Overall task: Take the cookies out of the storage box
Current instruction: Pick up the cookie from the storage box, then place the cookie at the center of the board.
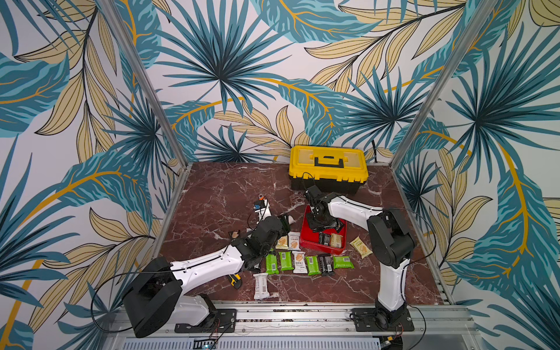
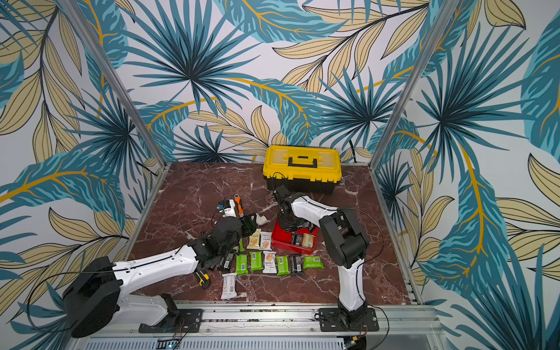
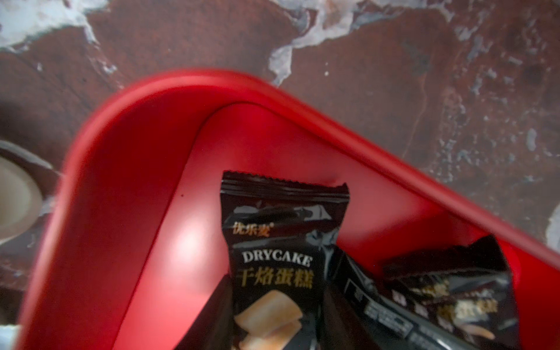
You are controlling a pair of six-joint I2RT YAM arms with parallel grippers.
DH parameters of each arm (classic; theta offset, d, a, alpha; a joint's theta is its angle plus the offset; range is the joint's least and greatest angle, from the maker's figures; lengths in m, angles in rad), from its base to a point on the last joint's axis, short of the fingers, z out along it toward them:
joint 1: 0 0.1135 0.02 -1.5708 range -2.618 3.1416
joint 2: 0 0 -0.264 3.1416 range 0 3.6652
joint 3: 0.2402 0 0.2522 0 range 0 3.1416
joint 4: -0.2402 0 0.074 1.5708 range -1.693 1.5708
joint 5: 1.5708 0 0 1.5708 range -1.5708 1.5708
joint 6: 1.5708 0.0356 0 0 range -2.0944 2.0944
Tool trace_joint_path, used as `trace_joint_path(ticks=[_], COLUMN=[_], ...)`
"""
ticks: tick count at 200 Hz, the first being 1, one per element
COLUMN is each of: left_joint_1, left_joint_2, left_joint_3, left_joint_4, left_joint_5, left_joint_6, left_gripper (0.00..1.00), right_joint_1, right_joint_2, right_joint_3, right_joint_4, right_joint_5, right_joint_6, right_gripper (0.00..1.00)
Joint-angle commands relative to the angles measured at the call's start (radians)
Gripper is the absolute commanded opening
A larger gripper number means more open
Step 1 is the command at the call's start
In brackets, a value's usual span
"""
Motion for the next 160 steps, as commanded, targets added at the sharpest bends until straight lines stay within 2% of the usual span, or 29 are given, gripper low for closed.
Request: trace_joint_path(ticks=[1, 54, 95, 125, 160], left_joint_1=[0.003, 0.013, 0.034, 0.046, 0.048], left_joint_2=[-0.023, -0.008, 0.031, 0.102, 0.229], left_joint_3=[0.051, 0.089, 0.139, 0.212, 0.360], left_joint_4=[-0.065, -0.142, -0.173, -0.192, -0.314], left_joint_5=[-0.023, 0.009, 0.116, 0.237, 0.328], left_joint_6=[-0.022, -0.065, -0.028, 0.062, 0.190], left_gripper=[0.63, 0.63, 0.63, 0.64, 0.69], right_joint_1=[0.001, 0.002, -0.017, -0.122, -0.274], right_joint_2=[-0.048, -0.240, -0.421, -0.553, -0.640], right_joint_3=[-0.027, -0.118, -0.194, -0.266, -0.387], right_joint_4=[-0.038, -0.042, -0.087, -0.148, -0.149], right_joint_5=[-0.047, -0.114, -0.052, -0.012, -0.049], right_joint_6=[0.015, 0.096, 0.168, 0.215, 0.261], right_gripper=[0.42, 0.42, 0.41, 0.40, 0.40])
